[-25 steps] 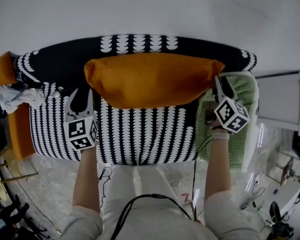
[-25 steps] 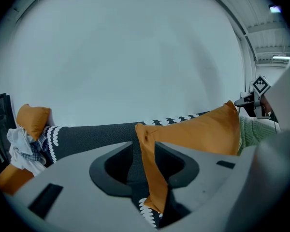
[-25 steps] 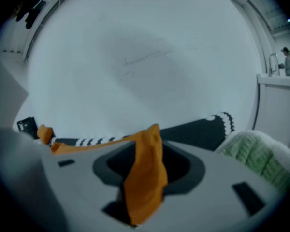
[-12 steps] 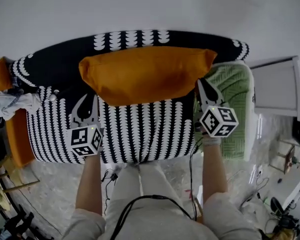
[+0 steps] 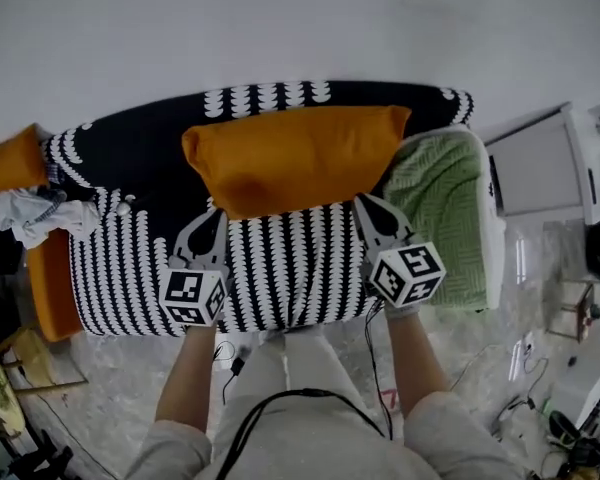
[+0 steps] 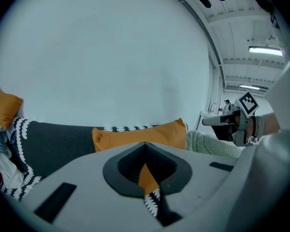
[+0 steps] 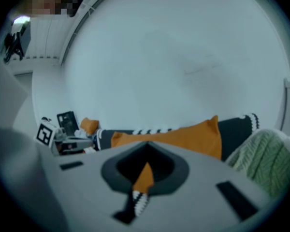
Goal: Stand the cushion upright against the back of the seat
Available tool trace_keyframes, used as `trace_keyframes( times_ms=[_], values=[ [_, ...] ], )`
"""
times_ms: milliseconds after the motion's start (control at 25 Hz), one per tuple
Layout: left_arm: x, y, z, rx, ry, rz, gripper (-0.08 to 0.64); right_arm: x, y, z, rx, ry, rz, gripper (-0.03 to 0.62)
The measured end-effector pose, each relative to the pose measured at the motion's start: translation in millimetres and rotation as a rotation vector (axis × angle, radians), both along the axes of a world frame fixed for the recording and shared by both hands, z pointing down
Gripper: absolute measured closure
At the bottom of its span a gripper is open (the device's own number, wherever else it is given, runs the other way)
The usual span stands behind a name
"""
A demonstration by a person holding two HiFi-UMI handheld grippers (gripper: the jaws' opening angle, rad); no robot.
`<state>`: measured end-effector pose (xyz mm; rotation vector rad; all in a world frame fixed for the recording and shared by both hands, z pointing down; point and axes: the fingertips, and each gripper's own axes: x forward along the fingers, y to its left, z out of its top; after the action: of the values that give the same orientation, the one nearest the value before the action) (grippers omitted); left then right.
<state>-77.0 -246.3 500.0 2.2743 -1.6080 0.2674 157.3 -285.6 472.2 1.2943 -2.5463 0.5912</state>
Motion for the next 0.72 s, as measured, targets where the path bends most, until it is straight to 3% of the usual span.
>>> trace_keyframes(
  times_ms=[440, 720],
  values=[
    [28.0, 71.4, -49.0, 0.002, 0.088, 0.066, 0.537, -23.7, 92.9, -61.0, -0.009, -0.056, -0.107, 0.575],
    [61.7, 107.0, -84.2, 0.017, 0.109, 0.182, 0.537, -33.4, 140.6, -93.9, -0.019, -0.093, -0.172, 0.575]
  ],
)
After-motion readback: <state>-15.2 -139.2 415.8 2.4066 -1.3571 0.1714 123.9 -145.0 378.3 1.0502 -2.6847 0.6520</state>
